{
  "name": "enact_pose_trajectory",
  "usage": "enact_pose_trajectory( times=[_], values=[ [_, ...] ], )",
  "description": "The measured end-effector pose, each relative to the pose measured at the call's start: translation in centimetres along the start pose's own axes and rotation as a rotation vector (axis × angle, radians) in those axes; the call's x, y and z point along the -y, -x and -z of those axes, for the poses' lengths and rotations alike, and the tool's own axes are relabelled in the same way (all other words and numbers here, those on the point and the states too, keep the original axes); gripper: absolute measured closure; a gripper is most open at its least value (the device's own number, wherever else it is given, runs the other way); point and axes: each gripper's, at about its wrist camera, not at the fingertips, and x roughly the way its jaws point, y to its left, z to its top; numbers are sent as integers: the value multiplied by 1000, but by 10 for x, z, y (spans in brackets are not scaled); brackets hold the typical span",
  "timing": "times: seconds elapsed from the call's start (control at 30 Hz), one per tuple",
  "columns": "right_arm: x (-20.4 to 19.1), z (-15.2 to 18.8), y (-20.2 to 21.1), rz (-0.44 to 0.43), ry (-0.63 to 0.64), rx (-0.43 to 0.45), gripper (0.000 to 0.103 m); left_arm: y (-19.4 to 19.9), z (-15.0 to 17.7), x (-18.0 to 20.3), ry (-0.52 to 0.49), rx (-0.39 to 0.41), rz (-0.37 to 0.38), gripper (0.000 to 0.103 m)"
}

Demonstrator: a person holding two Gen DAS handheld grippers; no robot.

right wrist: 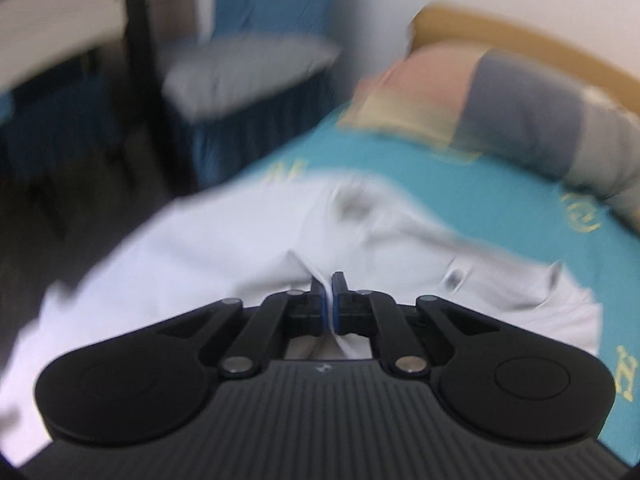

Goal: Fold clothes
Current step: 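Grasp the other T-shirt side with the right gripper and fold it toward the center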

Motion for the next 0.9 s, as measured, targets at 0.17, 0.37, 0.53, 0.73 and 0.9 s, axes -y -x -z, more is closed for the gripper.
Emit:
enact_pose_trajectory(
  times=[0.17, 0.37, 0.53, 0.73, 0.9],
  values=[
    [0, -1, 7, 79, -36, 10, 94, 6, -1, 4, -22, 21, -23, 13],
    [-6, -1, 15, 155, -51, 16, 15, 14, -6, 12, -76, 37, -61, 13],
    [-71, -13, 18, 40, 163, -39, 18, 27, -9, -1, -46, 17, -95, 13],
    [-197, -24, -20, -233, 463, -244, 18, 47, -4, -31, 13, -13, -166, 13],
    [-296, 2, -71, -279, 770, -390, 18, 49, -4, -50, 79, -23, -219, 13]
  ],
)
